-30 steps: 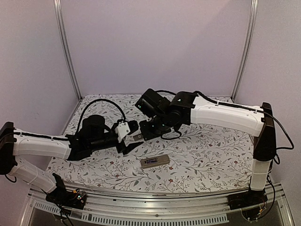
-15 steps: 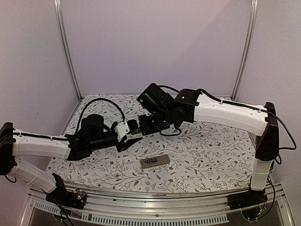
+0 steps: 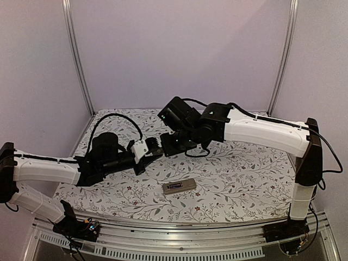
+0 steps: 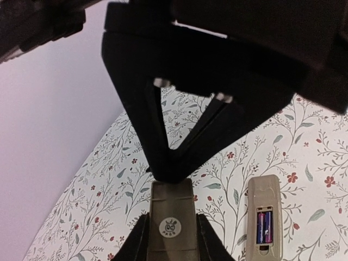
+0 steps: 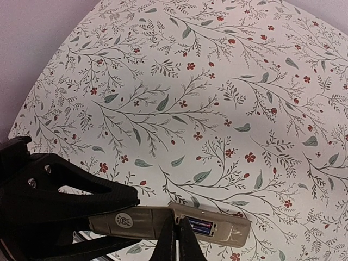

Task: Load the batteries into the remote control
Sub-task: Pass from the right arm to the left

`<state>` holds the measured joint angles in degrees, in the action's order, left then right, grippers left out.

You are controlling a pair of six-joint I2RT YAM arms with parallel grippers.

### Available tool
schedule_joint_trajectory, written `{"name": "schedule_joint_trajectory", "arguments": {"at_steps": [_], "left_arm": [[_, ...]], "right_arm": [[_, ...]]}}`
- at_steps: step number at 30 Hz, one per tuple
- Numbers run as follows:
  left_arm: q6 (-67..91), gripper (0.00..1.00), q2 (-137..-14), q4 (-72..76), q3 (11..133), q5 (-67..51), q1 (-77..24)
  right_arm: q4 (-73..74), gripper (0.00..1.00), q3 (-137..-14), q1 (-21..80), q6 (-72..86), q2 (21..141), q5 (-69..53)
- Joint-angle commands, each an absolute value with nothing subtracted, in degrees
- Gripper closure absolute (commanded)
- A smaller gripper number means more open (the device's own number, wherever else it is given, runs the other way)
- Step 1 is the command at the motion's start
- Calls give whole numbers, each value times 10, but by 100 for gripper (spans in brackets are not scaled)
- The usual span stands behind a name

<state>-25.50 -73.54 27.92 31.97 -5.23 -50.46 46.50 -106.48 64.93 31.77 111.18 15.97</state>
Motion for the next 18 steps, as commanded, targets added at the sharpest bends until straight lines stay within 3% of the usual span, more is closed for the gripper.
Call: {"name": "schedule_joint_trajectory", "arguments": {"at_steps": [1, 3, 7, 12, 15, 18], "left_arm": [[-254, 80, -726, 292, 307, -57, -513], [-256, 83, -724, 301, 303, -58, -517], [-256, 88, -722, 323, 294, -57, -524], [-249, 90, -718, 360, 284, -42, -524], [-236, 90, -714, 410, 275, -30, -524], [-216, 91, -711, 482, 266, -42, -524]], "right_arm": [[461, 100, -1061, 649, 309, 1102, 173], [459, 99, -1061, 649, 309, 1102, 175], [449, 62, -1056, 649, 316, 1093, 186], [384, 36, -991, 649, 341, 1031, 206], [230, 22, -875, 648, 341, 964, 160], [5, 14, -704, 637, 338, 863, 79]]}}
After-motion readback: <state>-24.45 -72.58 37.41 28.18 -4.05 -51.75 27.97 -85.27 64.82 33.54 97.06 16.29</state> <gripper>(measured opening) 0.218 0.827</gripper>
